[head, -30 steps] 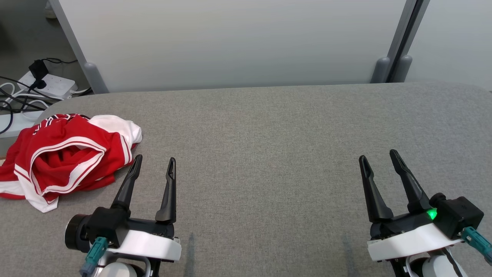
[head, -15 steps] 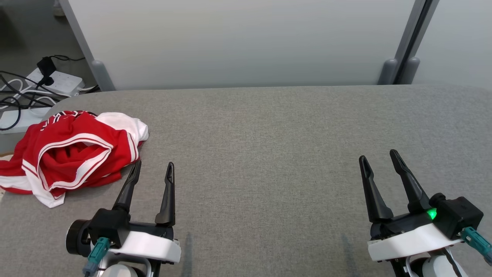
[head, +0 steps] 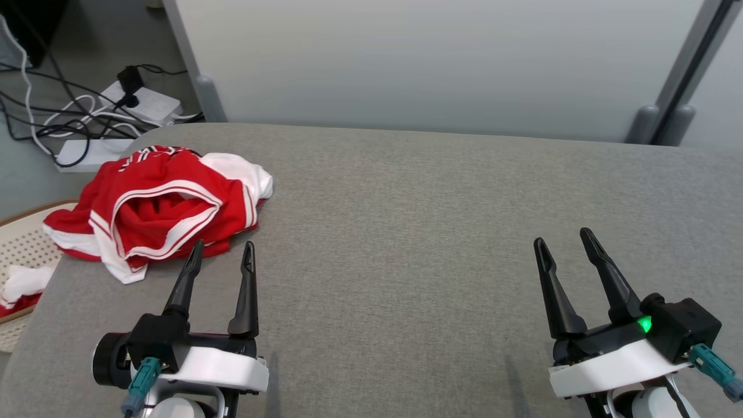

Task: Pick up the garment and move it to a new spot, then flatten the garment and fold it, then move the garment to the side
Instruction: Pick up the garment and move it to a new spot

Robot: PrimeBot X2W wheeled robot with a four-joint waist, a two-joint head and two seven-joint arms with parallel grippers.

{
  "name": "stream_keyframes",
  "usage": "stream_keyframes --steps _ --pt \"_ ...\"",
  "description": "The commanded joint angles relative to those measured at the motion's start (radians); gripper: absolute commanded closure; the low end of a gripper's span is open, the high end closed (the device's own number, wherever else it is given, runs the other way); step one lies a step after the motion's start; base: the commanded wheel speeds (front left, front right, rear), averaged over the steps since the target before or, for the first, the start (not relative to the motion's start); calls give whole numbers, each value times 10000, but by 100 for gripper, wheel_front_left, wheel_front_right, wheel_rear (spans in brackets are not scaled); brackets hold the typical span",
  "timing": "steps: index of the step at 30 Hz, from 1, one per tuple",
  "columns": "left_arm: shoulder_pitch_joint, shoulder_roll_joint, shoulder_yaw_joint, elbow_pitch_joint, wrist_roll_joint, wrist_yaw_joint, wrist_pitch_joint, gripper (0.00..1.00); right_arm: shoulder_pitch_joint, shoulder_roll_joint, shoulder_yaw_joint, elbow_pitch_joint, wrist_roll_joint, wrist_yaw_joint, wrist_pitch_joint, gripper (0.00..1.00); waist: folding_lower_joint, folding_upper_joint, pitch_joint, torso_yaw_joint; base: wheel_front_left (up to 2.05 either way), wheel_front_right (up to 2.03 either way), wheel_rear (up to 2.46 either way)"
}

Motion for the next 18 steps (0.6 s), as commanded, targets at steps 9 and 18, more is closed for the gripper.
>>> stream_keyframes --steps 9,18 --pt "-530 62 344 -317 28 222 -101 0 -249 -152 275 -283 -49 73 -128 0 0 0 -40 937 0 0 0" --pt "-486 62 330 -335 -3 257 -101 0 -189 -221 274 -310 -56 73 -128 0 0 0 -28 1691 0 0 0"
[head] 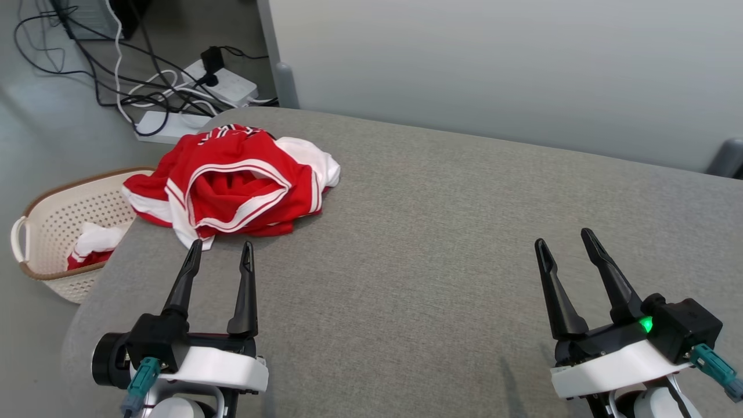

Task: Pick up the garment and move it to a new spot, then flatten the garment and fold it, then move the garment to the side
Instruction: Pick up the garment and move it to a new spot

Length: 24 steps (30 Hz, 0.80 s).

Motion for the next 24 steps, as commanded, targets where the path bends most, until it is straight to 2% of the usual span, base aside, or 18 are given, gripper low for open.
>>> stream_keyframes --steps 1,10,24 --pt "-481 62 317 -310 9 88 -101 0 -190 -110 222 -311 -57 73 -120 0 0 0 0 205 0 0 0" --pt "-389 62 377 -228 -122 157 -101 0 -152 -122 273 -296 -26 73 -120 0 0 0 -45 554 0 0 0" --pt "-1366 62 269 440 -1168 412 -101 0 -443 -462 317 -395 25 73 -120 0 0 0 730 277 0 0 0"
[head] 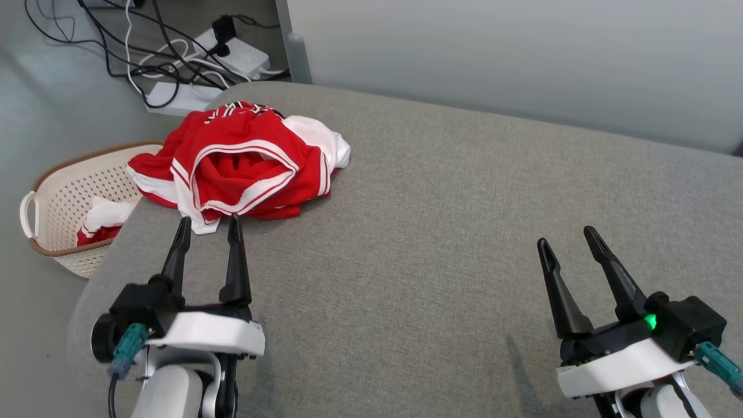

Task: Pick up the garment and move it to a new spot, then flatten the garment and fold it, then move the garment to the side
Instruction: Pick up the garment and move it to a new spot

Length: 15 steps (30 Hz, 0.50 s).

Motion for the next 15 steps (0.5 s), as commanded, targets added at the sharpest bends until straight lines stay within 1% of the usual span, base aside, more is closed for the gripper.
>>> stream_keyframes --steps 1,4,7,9,15 --pt "-606 66 243 -130 -64 109 -101 0 -430 -150 168 -352 13 71 -118 0 0 0 223 -101 0 0 0" --pt "-1060 66 147 318 -256 260 -101 0 -547 -248 139 -380 28 71 -118 0 0 0 532 -213 0 0 0" --pt "-1533 66 213 986 -416 572 -101 0 -684 -334 133 -407 51 71 -118 0 0 0 807 -343 0 0 0" --pt "-1892 66 292 1449 -497 697 -101 0 -788 -391 136 -415 69 71 -118 0 0 0 981 -431 0 0 0" --pt "-3105 112 438 2861 -575 678 -101 0 -1067 -561 141 -468 125 71 -118 0 0 0 1435 -645 0 0 0"
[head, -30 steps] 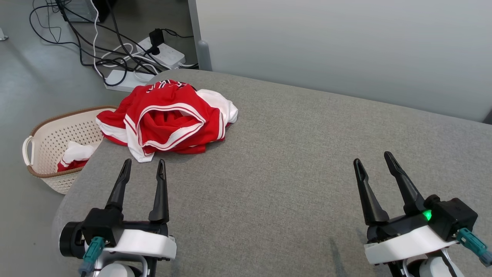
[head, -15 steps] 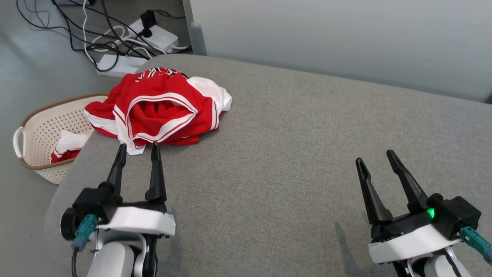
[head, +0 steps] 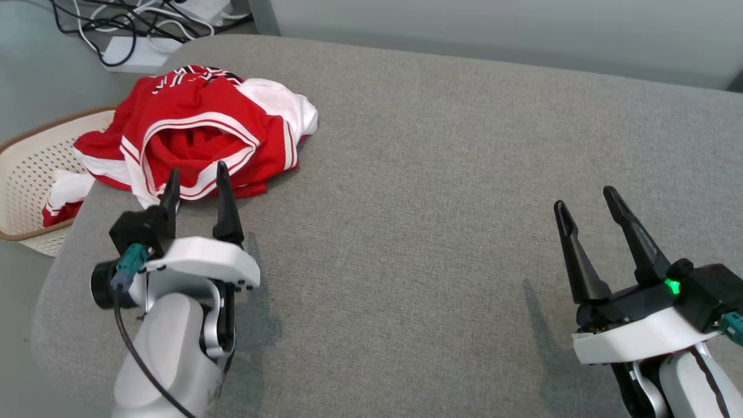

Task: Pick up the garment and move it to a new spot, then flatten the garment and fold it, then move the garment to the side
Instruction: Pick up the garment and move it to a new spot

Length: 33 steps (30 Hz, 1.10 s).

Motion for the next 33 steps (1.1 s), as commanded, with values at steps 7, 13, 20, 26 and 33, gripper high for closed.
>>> stream_keyframes --steps 7,13,20,26,33 --pt "-1541 386 464 1372 -58 -123 -103 0 -527 -233 233 -352 78 71 -118 0 0 0 654 -336 0 0 0" --pt "-2406 595 580 2774 26 -37 -103 0 -731 -310 273 -428 134 71 -118 0 0 0 1080 -561 0 0 0" --pt "-2963 810 803 3930 8 93 -103 0 -857 -339 305 -489 161 71 -118 0 0 0 1315 -797 0 0 0" --pt "-3203 923 904 4438 64 111 -103 0 -955 -389 311 -563 151 71 -118 0 0 0 1504 -903 0 0 0" --pt "-3467 985 797 5241 221 29 -103 59 -1045 -398 358 -575 168 71 -118 0 0 0 1559 -984 0 0 0"
